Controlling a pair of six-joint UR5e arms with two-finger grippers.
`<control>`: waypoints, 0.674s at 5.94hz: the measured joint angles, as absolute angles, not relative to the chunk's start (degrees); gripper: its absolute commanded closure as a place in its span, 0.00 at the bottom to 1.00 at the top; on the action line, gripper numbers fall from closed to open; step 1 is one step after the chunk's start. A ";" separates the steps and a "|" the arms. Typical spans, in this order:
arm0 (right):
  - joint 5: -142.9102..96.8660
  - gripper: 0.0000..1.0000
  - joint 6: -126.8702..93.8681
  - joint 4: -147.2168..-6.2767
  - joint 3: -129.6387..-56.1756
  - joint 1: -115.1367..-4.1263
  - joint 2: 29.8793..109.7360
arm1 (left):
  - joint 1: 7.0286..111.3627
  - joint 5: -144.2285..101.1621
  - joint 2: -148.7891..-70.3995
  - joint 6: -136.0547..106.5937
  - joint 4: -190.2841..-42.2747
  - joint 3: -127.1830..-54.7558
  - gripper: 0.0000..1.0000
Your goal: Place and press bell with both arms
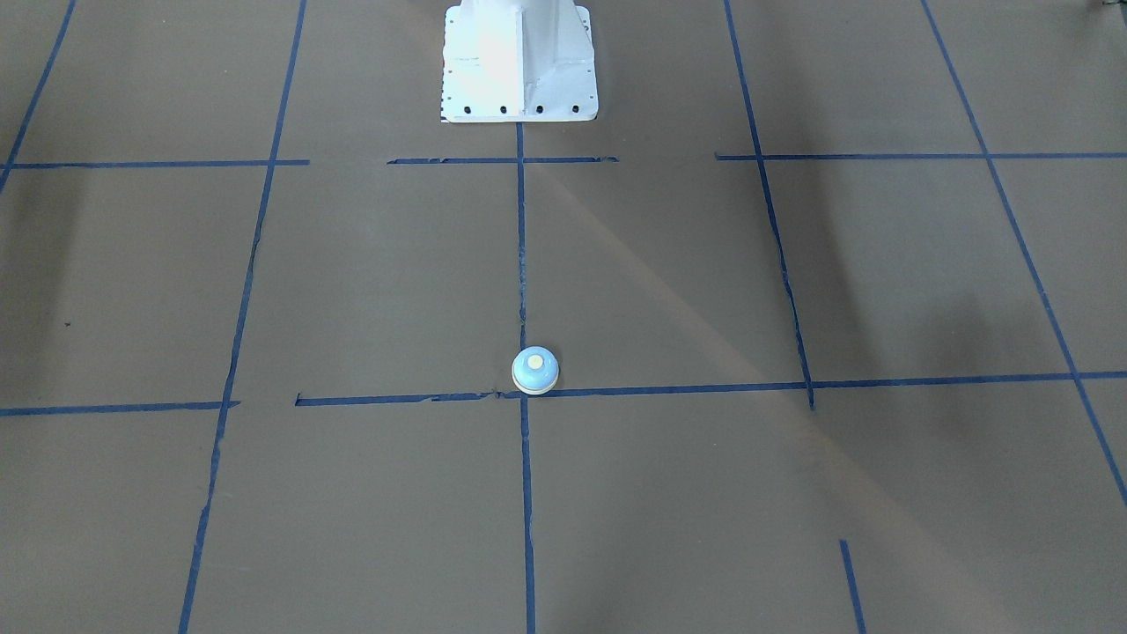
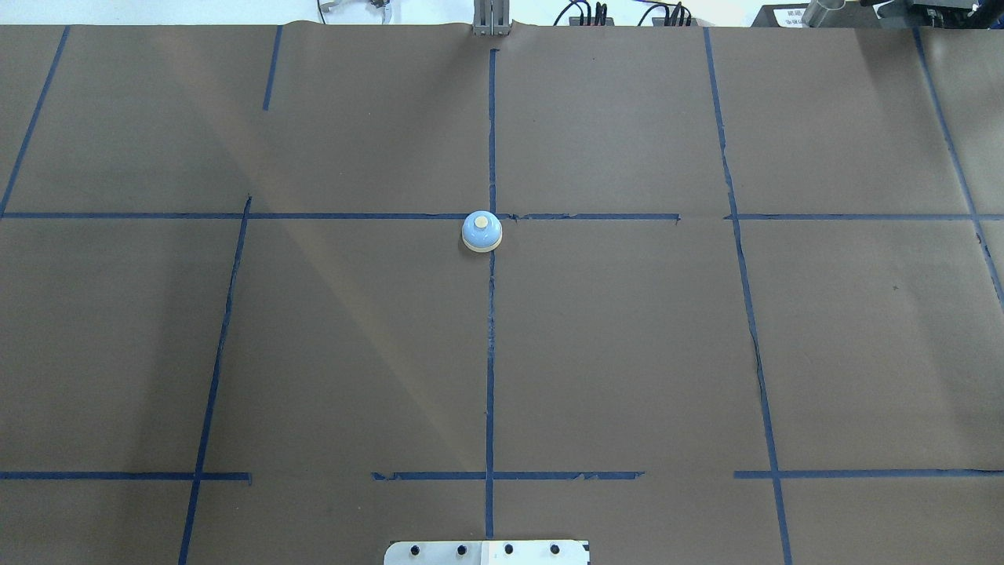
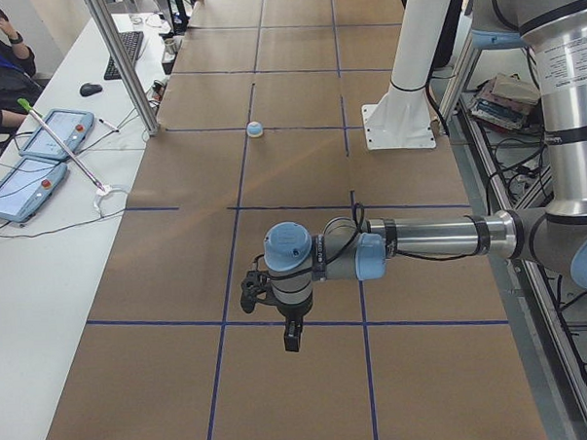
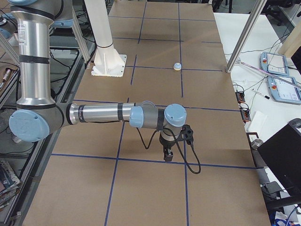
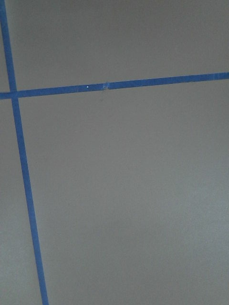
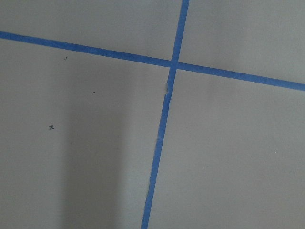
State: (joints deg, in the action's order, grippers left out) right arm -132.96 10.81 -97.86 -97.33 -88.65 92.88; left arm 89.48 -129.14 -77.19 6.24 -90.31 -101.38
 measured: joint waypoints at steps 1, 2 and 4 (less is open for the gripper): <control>-132.97 0.00 10.69 -97.84 -97.29 -88.68 93.01 | 89.48 -129.24 -77.17 6.24 -90.33 -101.44 0.00; -133.00 0.00 10.67 -97.83 -97.29 -88.71 93.17 | 89.47 -129.27 -77.17 6.22 -90.35 -101.52 0.00; -133.06 0.00 10.70 -97.82 -97.35 -88.72 93.32 | 89.47 -129.29 -77.17 6.18 -90.35 -101.59 0.00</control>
